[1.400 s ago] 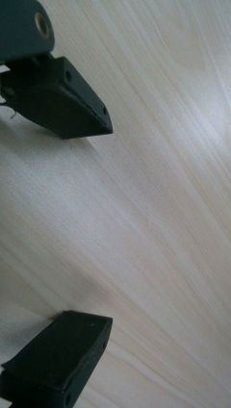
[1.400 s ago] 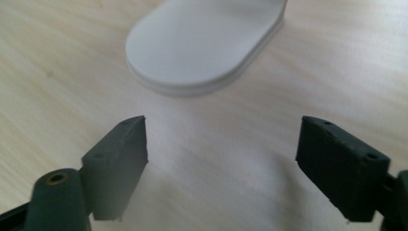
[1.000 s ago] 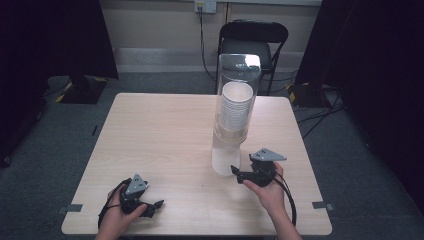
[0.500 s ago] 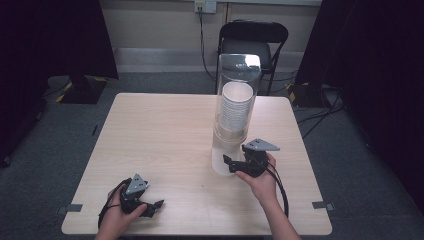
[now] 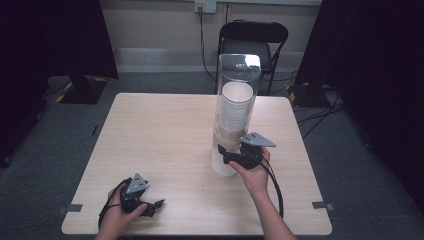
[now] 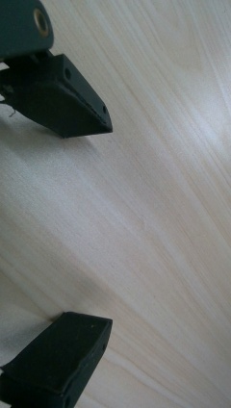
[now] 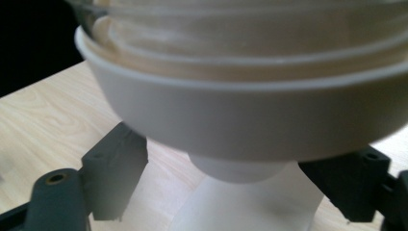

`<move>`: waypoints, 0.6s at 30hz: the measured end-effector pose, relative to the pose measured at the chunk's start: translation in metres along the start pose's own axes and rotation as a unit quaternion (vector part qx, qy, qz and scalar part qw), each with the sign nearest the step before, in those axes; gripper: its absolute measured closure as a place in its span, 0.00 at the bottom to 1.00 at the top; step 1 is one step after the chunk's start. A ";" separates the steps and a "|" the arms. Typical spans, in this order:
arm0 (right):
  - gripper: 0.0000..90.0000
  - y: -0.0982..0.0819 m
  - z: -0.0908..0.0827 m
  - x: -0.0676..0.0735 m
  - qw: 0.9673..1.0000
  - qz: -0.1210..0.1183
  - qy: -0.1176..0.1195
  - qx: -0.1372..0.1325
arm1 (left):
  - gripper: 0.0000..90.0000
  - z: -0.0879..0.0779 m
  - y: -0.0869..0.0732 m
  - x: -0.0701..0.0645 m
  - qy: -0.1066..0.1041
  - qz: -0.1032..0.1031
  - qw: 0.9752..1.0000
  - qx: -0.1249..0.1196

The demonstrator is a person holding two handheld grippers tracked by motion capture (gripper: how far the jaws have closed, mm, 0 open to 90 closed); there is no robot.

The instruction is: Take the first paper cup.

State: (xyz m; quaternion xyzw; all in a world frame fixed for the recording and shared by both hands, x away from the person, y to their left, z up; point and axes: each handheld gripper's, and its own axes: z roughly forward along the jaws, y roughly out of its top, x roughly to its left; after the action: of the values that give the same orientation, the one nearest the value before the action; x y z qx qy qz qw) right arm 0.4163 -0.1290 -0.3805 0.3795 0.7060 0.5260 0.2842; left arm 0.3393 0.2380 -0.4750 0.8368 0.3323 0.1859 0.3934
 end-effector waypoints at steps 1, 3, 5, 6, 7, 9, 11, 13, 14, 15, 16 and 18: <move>0.20 0.000 0.001 0.000 1.000 -0.002 -0.001 -0.004 | 0.09 0.000 0.000 0.000 0.000 0.000 1.000 0.000; 0.21 0.000 0.002 -0.001 1.000 -0.002 -0.006 -0.013 | 0.09 0.000 0.000 0.000 0.000 0.000 1.000 0.000; 0.21 0.000 0.002 -0.001 1.000 0.006 -0.002 -0.021 | 0.09 0.000 0.000 0.000 0.000 0.000 1.000 0.000; 0.21 0.001 0.003 -0.002 1.000 0.008 -0.001 -0.030 | 0.09 0.000 0.001 0.000 0.002 0.002 1.000 0.005; 0.21 0.002 0.003 -0.002 1.000 0.007 -0.005 -0.029 | 0.09 0.000 0.001 0.000 0.002 0.003 1.000 0.006; 0.25 0.002 0.004 -0.002 0.999 0.004 -0.003 -0.032 | 0.09 0.000 0.001 0.000 0.002 0.002 1.000 0.006; 0.27 0.002 0.005 -0.002 0.999 -0.006 -0.004 -0.036 | 0.09 0.000 0.001 0.000 0.002 0.002 1.000 0.006; 0.25 0.002 0.007 -0.002 0.999 -0.009 -0.002 -0.039 | 0.09 0.001 0.001 0.000 0.000 0.000 1.000 0.000; 0.27 0.002 0.007 -0.002 0.999 -0.002 0.001 -0.042 | 0.09 0.001 0.001 0.001 0.000 0.001 1.000 0.000; 0.29 0.002 0.007 -0.002 0.999 0.003 0.000 -0.043 | 0.09 0.001 0.001 0.001 0.000 0.001 1.000 0.000; 0.34 0.002 0.008 -0.004 0.999 -0.001 -0.003 -0.045 | 0.09 0.001 0.001 0.001 0.000 0.000 1.000 0.000; 0.36 0.001 0.008 -0.006 0.999 -0.010 -0.003 -0.045 | 0.09 0.001 0.001 0.001 0.000 0.001 1.000 0.001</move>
State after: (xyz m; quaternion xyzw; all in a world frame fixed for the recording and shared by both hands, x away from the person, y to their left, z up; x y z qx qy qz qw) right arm 0.4260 -0.1297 -0.3816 0.3607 0.6847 0.5530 0.3086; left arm 0.3406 0.2376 -0.4748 0.8373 0.3317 0.1864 0.3926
